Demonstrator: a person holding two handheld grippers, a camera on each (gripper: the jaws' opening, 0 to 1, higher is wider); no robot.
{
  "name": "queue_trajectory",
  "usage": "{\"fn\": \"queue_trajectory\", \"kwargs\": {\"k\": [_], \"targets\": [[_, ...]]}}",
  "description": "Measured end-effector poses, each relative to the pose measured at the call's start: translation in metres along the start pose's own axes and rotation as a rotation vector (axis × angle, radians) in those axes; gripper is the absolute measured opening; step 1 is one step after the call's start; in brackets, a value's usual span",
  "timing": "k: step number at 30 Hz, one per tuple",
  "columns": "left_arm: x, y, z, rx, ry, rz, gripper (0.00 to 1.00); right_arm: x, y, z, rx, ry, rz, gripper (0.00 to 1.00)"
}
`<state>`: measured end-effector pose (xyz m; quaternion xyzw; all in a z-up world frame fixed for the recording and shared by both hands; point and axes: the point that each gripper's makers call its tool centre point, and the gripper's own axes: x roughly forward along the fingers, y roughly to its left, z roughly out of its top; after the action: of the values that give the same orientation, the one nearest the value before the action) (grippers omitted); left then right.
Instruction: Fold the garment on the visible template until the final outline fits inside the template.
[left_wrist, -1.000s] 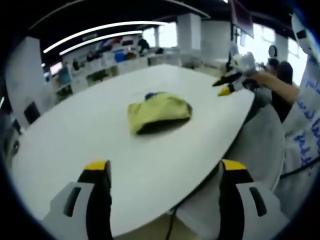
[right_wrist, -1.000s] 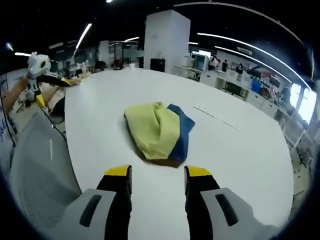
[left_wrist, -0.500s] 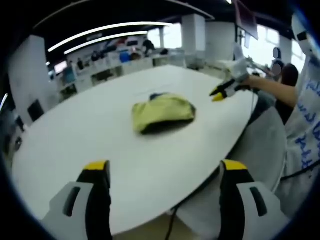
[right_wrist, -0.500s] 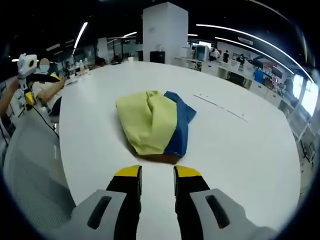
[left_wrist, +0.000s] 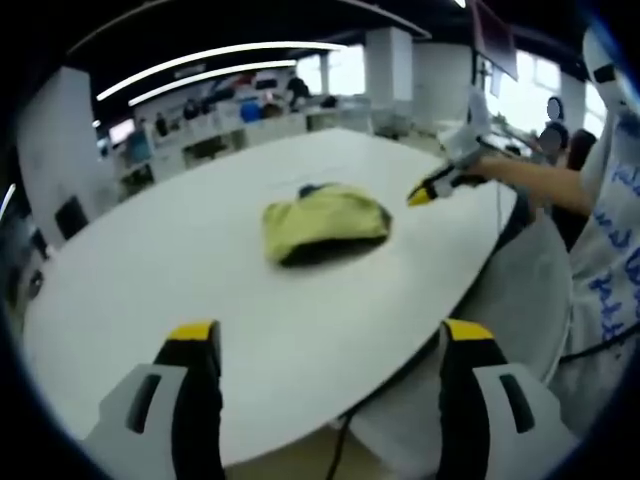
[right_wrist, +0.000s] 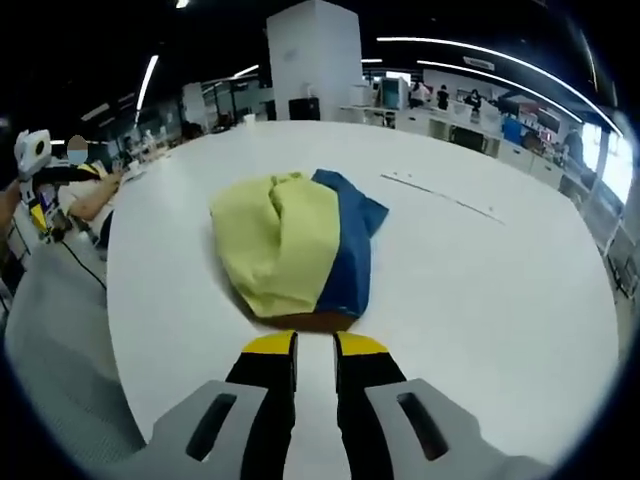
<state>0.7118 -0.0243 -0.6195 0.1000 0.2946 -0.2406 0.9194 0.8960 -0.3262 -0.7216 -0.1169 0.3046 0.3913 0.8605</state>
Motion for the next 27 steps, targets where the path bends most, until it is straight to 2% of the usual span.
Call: {"fn": "queue_trajectory", "kwargs": {"k": [3,7,10,13,18,22,27], "targets": [[-0.001,0.0,-0.001,0.0,0.004,0.001,0.85,0.008,-0.006,-0.005,0.009,0.018,-0.014,0.12],[-0.004,0.003,-0.002,-0.005,0.006,0.009,0.85,0.018,-0.013,-0.008,0.087,0.012,-0.012,0.11],[-0.004,0.004,-0.003,-0.008,0.008,0.01,0.85,0.023,-0.02,-0.009,0.11,0.016,-0.031,0.14],[-0.004,0.003,-0.004,-0.009,0.015,0.011,0.85,0.028,-0.022,-0.011,0.14,0.035,-0.019,0.17],[-0.004,0.003,-0.005,-0.018,0.019,0.016,0.85,0.036,-0.026,-0.013,0.146,0.056,-0.021,0.18],[-0.004,0.004,-0.006,-0.023,0.022,0.021,0.86,0.042,-0.023,-0.012,0.215,0.049,0.006,0.25],[-0.006,0.007,-0.007,-0.037,0.024,0.031,0.85,0.047,-0.022,-0.016,0.196,0.065,0.008,0.23]]}}
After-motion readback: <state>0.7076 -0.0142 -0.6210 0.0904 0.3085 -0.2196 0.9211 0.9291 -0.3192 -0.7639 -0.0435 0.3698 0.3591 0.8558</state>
